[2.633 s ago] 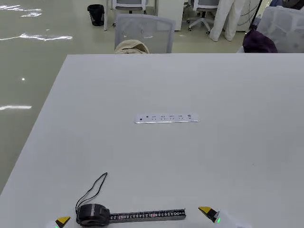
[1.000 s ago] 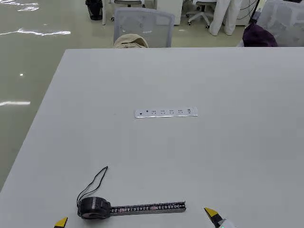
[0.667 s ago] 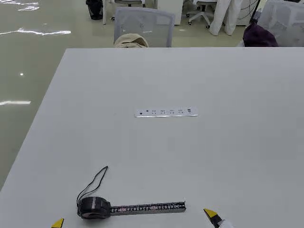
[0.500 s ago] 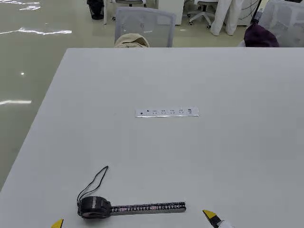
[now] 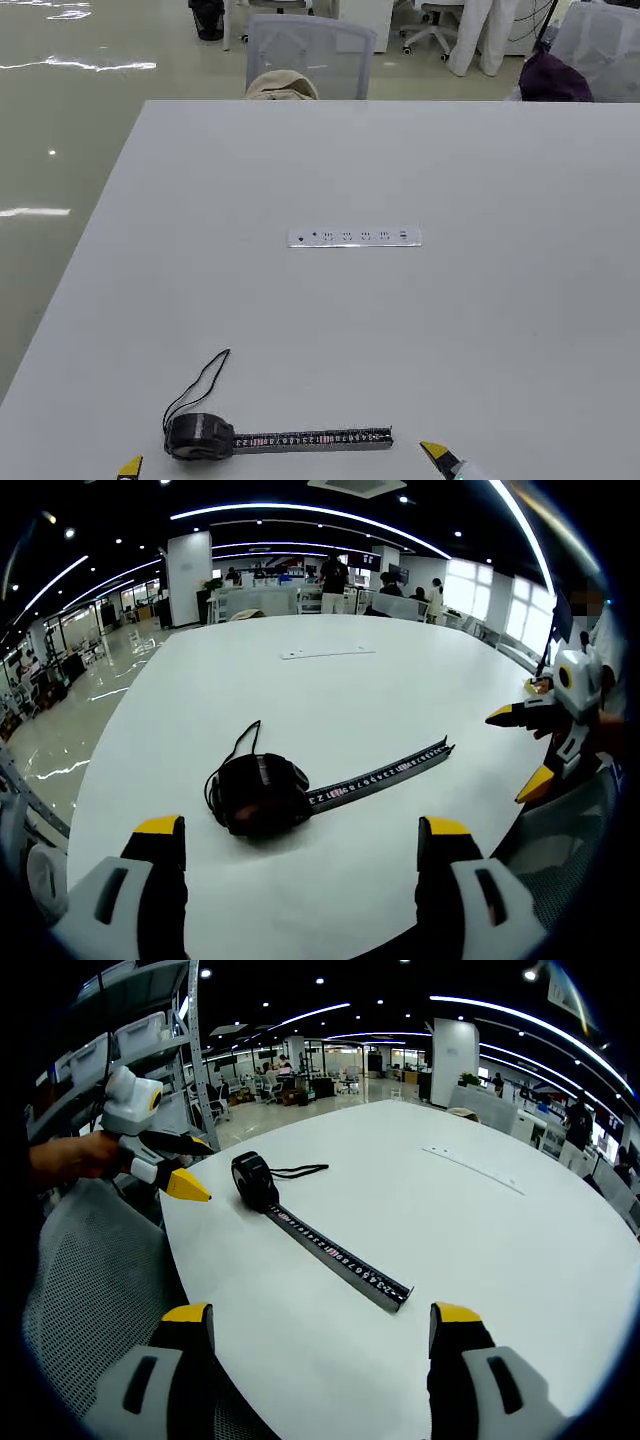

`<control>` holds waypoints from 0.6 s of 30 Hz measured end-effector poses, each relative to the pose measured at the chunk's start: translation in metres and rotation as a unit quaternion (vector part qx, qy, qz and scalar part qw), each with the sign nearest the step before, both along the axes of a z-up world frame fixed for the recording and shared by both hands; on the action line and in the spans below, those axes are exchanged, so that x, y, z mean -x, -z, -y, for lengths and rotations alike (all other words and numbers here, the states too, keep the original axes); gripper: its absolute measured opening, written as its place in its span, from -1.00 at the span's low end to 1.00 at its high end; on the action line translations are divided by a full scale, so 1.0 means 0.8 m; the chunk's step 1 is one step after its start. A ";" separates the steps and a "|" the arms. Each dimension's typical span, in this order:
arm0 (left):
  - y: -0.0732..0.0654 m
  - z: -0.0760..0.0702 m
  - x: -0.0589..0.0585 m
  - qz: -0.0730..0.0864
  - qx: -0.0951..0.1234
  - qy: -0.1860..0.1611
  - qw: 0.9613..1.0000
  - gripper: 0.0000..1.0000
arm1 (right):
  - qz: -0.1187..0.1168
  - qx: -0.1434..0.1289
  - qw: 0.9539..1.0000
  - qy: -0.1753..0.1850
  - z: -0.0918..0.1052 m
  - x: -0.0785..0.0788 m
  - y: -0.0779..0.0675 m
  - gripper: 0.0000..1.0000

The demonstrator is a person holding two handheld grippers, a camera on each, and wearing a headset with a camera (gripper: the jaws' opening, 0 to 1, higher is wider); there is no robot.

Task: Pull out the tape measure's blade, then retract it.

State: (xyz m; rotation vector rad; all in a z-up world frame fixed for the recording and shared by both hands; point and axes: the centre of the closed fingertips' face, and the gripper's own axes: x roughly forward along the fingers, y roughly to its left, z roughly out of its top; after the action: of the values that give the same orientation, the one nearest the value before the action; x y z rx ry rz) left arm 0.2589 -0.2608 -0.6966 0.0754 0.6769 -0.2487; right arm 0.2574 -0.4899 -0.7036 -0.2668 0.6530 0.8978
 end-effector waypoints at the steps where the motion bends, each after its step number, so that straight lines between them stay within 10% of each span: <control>1: 0.001 0.001 -0.001 0.001 -0.001 0.000 1.000 0.90 | 0.002 -0.001 1.000 -0.002 0.000 -0.001 0.001 0.80; 18: 0.016 -0.004 -0.010 -0.001 -0.011 -0.024 1.000 0.84 | -0.002 -0.016 0.999 -0.035 0.013 -0.029 0.014 0.63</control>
State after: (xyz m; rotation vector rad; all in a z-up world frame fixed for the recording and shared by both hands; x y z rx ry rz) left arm 0.2668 -0.2575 -0.7090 0.0804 0.6826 -0.1942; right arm 0.2803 -0.5000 -0.7149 -0.2610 0.6351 0.9741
